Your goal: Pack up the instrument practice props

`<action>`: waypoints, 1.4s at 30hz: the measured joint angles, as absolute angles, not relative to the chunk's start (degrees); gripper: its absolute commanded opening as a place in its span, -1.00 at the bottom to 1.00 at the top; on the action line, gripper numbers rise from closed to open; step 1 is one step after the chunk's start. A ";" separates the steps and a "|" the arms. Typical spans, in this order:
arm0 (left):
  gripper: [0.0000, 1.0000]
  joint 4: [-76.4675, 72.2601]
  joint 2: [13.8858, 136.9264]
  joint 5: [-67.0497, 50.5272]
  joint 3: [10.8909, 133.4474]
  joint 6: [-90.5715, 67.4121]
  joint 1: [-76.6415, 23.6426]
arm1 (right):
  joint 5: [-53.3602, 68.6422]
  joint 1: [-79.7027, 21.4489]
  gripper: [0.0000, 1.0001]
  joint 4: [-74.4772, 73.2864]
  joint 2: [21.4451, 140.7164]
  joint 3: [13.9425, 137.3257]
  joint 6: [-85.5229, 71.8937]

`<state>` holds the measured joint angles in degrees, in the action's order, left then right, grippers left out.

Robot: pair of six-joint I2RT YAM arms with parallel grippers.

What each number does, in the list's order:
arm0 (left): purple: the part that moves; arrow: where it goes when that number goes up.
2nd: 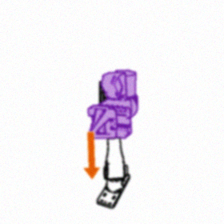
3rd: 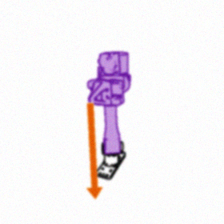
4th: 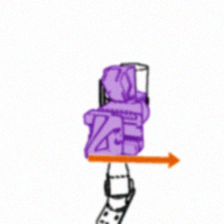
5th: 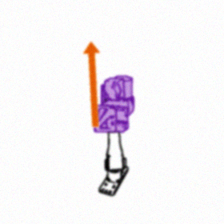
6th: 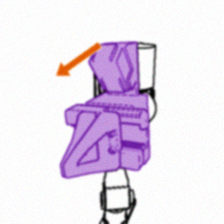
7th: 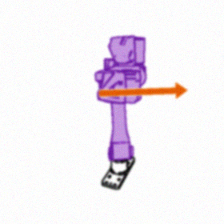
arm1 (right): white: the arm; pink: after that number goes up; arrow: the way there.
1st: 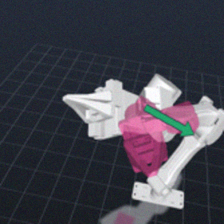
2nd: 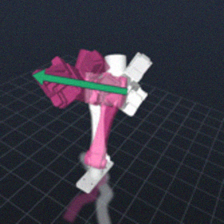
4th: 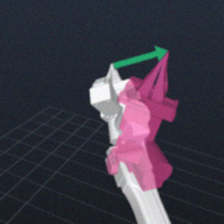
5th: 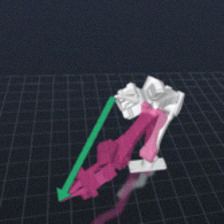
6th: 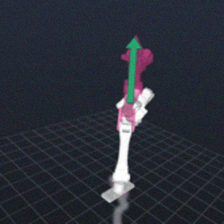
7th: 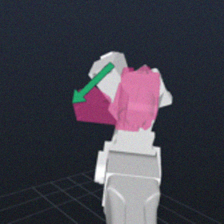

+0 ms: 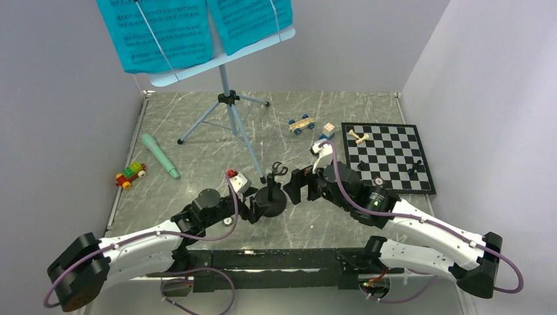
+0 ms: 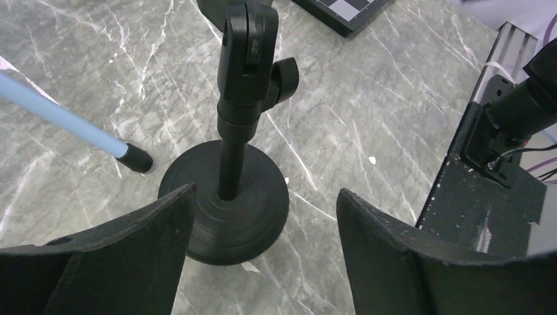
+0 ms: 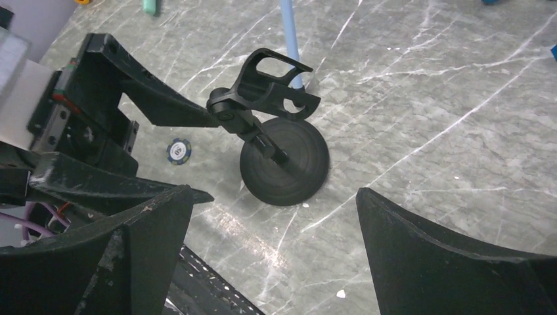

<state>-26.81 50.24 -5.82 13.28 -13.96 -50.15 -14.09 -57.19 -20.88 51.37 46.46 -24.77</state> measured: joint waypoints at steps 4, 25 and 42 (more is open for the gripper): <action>0.43 -34.94 55.18 -4.54 9.72 -12.84 -50.74 | -15.42 -57.19 0.99 -22.39 49.56 46.48 -24.95; -0.43 -54.13 79.09 -0.12 16.58 -5.10 -53.01 | -19.68 -57.19 0.99 -27.79 45.69 46.52 -25.10; -1.00 -43.09 66.30 4.23 14.98 -4.89 -53.34 | -20.60 -57.19 0.99 -28.25 45.69 46.52 -25.08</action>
